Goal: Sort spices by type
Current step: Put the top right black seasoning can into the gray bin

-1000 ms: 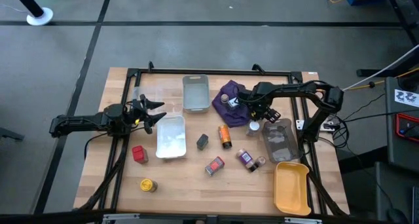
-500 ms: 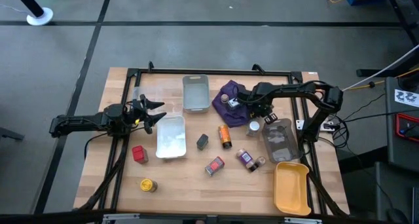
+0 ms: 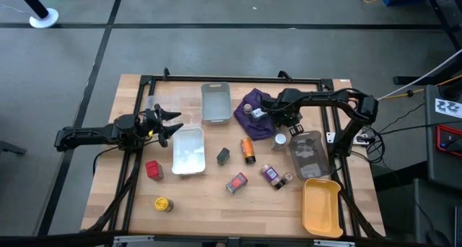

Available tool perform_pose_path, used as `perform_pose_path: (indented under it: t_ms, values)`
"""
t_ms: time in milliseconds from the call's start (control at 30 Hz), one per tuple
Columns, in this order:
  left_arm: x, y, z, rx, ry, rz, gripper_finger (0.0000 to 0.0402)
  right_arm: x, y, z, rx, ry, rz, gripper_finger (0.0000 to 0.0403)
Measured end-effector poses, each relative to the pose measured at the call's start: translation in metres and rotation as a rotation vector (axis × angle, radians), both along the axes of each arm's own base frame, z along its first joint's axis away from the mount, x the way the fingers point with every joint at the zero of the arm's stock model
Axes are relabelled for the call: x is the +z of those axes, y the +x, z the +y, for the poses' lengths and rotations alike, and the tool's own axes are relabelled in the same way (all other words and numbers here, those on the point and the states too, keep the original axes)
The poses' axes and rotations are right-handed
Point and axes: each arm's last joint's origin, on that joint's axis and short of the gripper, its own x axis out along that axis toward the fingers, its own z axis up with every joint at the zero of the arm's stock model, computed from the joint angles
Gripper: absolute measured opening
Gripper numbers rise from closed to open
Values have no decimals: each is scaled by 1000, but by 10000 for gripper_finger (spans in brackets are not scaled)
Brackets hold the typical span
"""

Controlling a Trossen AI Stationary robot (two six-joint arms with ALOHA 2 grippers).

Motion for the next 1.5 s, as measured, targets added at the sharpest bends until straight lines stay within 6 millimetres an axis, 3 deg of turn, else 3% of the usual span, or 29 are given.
perform_pose_path:
  t_ms: [233,467,633,833,1033,1167,1300,1500]
  values:
    - [0,0,0,-4,-76,-30,235,34,15,-9,-5,-116,-39,106]
    - [2,0,0,-3,-85,-48,235,81,33,-17,-9,-214,-163,106]
    - [11,-1,0,6,-58,-143,235,109,55,-24,-23,-235,-417,106]
    - [26,-5,0,19,38,-264,235,127,83,-27,-31,-111,-817,106]
    - [32,-1,0,40,132,-291,235,132,105,-31,-30,-21,-1069,113]
    - [42,4,1,63,230,-304,235,130,112,-33,-23,0,-1111,115]
    - [66,15,2,83,302,-276,235,123,118,-35,-31,11,-1115,112]
    - [113,57,11,126,396,-100,235,110,128,-38,-57,44,-1130,113]
